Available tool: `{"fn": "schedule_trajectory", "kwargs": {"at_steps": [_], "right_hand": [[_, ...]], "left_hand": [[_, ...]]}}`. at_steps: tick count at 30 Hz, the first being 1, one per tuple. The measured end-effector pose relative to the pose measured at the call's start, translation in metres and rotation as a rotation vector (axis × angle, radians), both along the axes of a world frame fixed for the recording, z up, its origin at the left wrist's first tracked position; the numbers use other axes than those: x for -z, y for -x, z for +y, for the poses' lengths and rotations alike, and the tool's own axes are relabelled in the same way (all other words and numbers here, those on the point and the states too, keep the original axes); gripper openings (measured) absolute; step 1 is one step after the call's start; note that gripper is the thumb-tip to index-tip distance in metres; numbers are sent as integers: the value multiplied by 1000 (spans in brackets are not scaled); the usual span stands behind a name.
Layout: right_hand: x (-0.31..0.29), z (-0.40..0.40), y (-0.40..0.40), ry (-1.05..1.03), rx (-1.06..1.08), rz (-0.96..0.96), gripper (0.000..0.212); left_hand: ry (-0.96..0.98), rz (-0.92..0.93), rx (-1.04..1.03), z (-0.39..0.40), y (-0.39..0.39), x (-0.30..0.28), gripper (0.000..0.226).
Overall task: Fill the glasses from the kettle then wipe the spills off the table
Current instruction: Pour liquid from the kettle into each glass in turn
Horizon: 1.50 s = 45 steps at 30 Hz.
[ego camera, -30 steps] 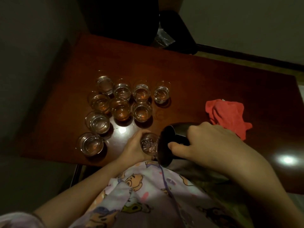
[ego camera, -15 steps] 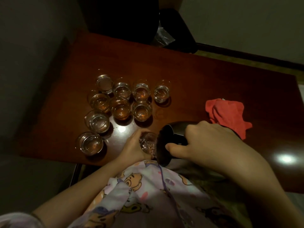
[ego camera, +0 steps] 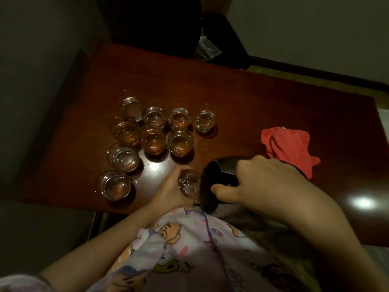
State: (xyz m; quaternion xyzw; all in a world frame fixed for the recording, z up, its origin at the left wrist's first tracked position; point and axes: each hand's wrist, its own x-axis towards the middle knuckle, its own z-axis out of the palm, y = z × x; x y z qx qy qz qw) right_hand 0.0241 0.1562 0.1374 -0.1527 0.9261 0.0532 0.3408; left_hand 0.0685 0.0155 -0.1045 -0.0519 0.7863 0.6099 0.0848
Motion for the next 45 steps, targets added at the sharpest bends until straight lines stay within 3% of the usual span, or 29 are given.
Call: {"fn": "schedule_trajectory", "kwargs": {"at_steps": [36, 45], "right_hand": [[0, 0, 1, 4, 7, 23, 53], [7, 15, 2, 84, 55, 41, 53]], "left_hand": [[6, -41, 10, -2, 2, -3, 73], [29, -33, 26, -5, 6, -2, 79]]}}
